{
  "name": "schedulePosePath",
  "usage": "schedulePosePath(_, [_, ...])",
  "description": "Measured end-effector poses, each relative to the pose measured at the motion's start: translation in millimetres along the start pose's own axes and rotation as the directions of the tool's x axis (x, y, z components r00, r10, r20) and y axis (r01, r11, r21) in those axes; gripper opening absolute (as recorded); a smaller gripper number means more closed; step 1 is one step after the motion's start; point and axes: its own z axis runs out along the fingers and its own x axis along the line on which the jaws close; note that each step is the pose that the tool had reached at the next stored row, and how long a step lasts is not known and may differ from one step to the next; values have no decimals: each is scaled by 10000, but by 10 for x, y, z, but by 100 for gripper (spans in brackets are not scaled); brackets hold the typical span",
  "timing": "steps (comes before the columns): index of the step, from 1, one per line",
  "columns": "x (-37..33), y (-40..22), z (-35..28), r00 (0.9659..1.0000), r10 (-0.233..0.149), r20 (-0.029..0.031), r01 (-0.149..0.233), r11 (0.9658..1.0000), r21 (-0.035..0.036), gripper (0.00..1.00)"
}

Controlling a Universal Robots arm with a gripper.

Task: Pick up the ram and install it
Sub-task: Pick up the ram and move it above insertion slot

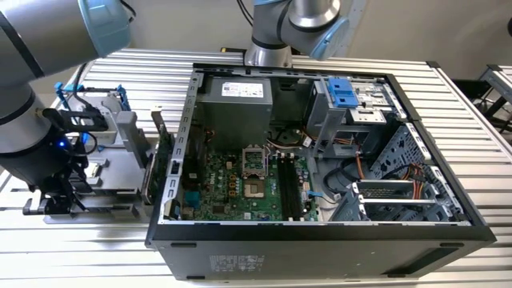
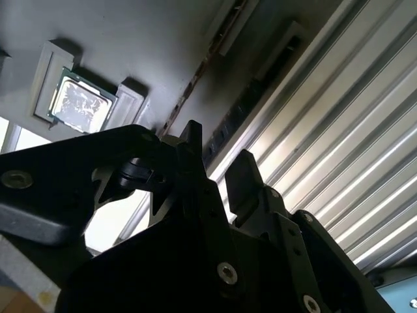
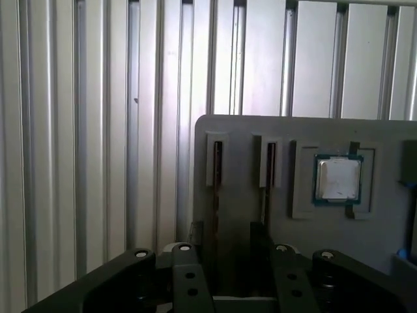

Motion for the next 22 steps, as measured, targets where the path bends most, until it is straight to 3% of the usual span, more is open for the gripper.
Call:
schedulePosePath(11, [9, 5, 177, 10000, 0, -2, 0, 10000, -3, 100])
schedulePosePath(22, [23, 19, 233, 10000, 72, 1, -72, 10000, 2, 100])
